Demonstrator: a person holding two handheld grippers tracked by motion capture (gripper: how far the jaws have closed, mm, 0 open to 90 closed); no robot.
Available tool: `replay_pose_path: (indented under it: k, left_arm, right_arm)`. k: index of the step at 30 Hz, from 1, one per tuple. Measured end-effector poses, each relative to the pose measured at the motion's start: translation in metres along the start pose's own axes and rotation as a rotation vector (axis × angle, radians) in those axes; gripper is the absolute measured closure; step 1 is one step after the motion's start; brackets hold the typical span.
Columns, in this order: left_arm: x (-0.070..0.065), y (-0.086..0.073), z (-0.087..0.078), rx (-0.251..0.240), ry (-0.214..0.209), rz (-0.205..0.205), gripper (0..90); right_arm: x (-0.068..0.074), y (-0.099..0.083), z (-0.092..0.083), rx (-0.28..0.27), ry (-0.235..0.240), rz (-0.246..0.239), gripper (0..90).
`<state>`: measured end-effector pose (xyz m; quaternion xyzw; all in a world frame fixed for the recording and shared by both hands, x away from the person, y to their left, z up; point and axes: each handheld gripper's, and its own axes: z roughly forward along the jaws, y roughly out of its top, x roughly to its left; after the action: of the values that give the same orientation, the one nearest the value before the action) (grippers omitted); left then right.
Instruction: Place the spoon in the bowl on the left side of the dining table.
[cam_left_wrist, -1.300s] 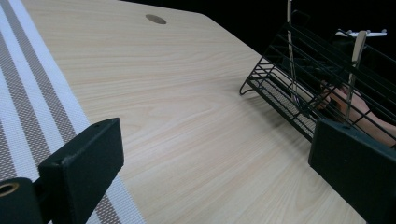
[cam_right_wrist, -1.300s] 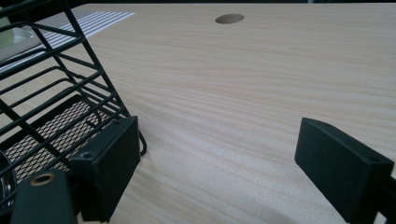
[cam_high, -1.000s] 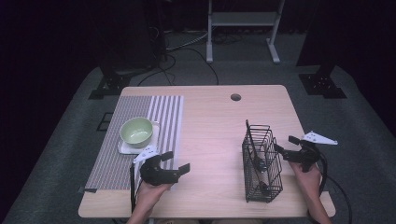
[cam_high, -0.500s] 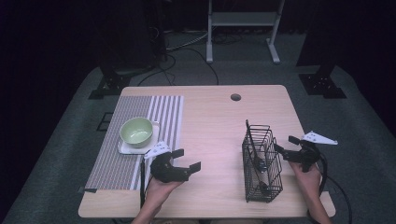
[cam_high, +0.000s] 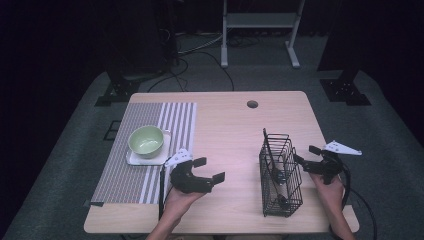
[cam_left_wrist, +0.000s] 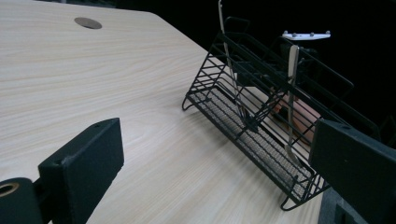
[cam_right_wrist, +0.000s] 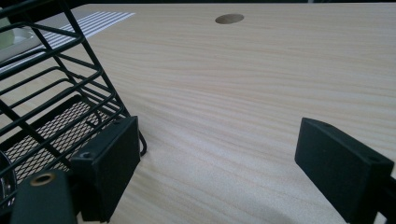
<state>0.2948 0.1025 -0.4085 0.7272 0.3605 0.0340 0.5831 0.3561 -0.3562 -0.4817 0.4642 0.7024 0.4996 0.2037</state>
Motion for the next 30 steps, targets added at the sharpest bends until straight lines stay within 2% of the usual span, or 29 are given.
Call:
replay_pose_path:
  k: [18, 30]
  left_arm:
    - [-0.020, 0.012, 0.027, 0.019, -0.053, 0.023, 2.5]
    - [-0.029, 0.017, 0.040, 0.031, -0.072, 0.030, 2.5]
  right_arm:
    - [0.000, 0.000, 0.000, -0.003, 0.005, 0.008, 13.0]
    - [-0.001, 0.000, -0.001, -0.004, 0.007, 0.009, 13.0]
